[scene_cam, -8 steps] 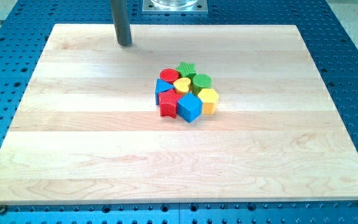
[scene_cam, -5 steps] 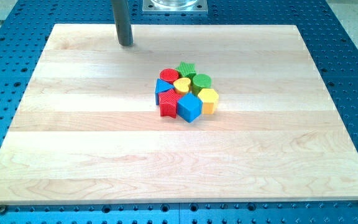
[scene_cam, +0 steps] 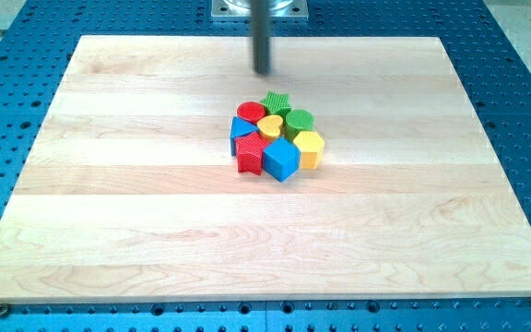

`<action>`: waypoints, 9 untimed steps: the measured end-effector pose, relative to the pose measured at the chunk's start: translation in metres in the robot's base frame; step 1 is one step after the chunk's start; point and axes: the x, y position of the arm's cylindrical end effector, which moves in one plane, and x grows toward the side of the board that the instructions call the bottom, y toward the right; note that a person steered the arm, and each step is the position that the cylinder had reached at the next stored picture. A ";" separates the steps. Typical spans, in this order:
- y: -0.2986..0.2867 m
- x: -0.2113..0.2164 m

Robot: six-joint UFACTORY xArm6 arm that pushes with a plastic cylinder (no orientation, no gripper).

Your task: Separate the hexagon from the group of blocks

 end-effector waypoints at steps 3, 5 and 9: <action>0.103 0.134; 0.103 0.166; 0.052 0.156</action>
